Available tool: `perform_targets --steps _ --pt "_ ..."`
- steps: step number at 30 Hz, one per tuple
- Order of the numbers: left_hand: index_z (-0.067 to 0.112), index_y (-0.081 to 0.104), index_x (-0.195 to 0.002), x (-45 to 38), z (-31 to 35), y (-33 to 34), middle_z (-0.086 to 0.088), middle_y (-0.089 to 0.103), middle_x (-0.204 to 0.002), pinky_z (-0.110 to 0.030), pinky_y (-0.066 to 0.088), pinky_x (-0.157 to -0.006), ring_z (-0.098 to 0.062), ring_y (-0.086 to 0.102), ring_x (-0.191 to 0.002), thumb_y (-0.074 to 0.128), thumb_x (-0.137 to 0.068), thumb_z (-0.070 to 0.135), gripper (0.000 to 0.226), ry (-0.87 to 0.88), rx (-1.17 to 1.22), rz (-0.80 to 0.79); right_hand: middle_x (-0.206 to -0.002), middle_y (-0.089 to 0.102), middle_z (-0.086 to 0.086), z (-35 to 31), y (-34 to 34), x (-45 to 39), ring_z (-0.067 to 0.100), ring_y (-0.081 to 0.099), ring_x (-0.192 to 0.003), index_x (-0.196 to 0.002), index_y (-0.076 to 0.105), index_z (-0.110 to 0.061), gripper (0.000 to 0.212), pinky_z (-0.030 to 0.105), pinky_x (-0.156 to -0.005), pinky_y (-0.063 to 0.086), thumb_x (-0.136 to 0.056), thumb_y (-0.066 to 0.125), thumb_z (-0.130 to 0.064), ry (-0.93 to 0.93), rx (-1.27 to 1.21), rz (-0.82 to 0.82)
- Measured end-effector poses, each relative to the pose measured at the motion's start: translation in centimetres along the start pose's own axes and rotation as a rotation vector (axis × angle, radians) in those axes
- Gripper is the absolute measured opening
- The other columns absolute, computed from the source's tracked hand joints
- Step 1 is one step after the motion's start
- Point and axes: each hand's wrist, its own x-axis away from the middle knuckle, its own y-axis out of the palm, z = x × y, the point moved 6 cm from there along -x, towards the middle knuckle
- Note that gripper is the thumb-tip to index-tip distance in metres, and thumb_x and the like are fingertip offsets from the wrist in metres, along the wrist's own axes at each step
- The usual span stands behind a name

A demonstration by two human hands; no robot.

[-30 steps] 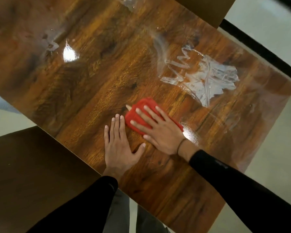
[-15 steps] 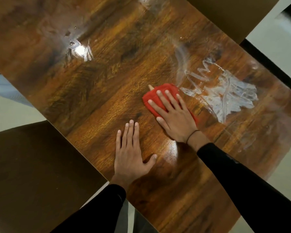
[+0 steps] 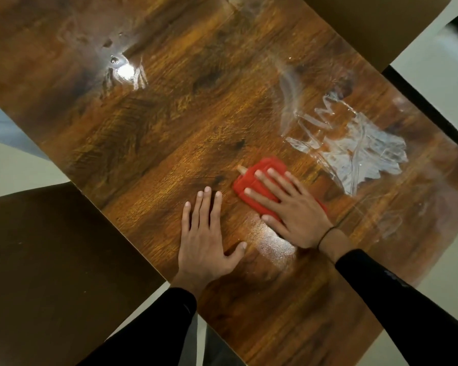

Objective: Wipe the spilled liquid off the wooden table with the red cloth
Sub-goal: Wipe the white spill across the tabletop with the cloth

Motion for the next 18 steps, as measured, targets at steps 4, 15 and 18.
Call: perform_targets --steps 4,15,18 --pt "0.009 0.006 -0.177 0.1 -0.1 0.0 -0.013 0.001 -0.186 -0.06 0.007 -0.138 -0.03 0.003 -0.173 0.052 -0.089 0.087 0.126 -0.012 0.0 -0.023 -0.191 -0.001 0.008 2.0 -1.8 -5.0 0.033 0.002 -0.177 -0.182 0.009 -0.039 0.069 0.061 -0.14 0.015 -0.118 0.029 -0.056 0.174 -0.011 0.047" --pt "0.015 0.002 -0.178 0.2 0.3 -0.7 -0.012 -0.008 -0.186 -0.055 0.004 -0.139 -0.028 0.002 -0.173 0.056 -0.092 0.084 0.123 0.016 0.057 0.032 -0.191 0.007 0.006 -3.6 -1.2 -8.3 0.034 0.009 -0.177 -0.182 0.015 -0.035 0.066 0.053 -0.141 0.018 -0.119 0.031 -0.046 -0.14 0.021 0.041" --pt "0.02 0.005 -0.178 0.3 0.2 -0.9 -0.009 -0.005 -0.186 -0.054 0.004 -0.139 -0.027 0.005 -0.173 0.05 -0.095 0.086 0.115 0.062 0.128 0.043 -0.191 0.003 0.006 -5.2 -0.2 -2.9 0.034 0.004 -0.177 -0.182 0.015 -0.034 0.066 0.056 -0.141 0.015 -0.12 0.033 -0.048 -0.142 0.008 0.023"
